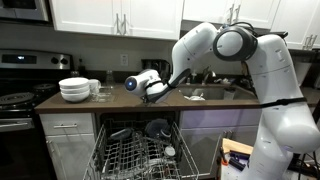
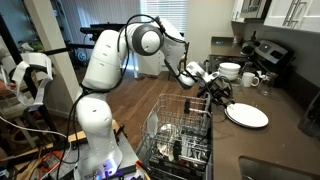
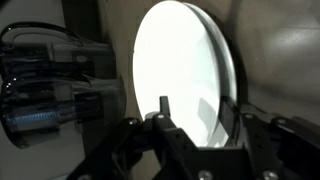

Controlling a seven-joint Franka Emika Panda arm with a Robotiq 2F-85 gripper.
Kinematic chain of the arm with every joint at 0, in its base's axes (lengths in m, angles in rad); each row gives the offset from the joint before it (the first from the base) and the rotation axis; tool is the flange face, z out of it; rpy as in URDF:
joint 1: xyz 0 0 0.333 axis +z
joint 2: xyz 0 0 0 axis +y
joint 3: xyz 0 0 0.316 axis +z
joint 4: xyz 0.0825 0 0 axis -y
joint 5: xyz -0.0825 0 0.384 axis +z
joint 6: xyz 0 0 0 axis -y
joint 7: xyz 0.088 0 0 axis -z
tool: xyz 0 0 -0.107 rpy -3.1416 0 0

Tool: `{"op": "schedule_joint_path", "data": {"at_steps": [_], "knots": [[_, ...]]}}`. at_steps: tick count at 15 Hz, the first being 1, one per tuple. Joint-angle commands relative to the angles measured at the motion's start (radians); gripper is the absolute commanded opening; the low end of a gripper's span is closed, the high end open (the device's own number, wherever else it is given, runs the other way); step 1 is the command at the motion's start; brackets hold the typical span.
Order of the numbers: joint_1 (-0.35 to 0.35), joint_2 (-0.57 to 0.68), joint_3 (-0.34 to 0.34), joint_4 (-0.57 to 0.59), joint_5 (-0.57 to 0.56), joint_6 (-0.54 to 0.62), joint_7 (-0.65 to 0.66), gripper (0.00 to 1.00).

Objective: Take a plate from the stack and put it on the dishwasher rack

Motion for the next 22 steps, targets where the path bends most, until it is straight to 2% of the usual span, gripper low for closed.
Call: {"op": "schedule_joint_path", "data": {"at_steps": [1,2,3,5,7,22], "knots": [[-0.005,0.019,-0.002,0.028,0.007,0.005,-0.043,0.36],[-0.004,0.02,-0.002,0.029,0.005,0.004,-0.043,0.24],[-0.004,0.021,-0.002,0.029,0.004,0.005,-0.044,0.2],[-0.001,0.022,-0.002,0.029,0.003,0.003,-0.045,0.03],[0.0,0.021,-0.001,0.029,0.001,0.003,-0.046,0.0],[0.044,0.018,0.028,0.067,0.01,-0.009,-0.083,0.02]]}}
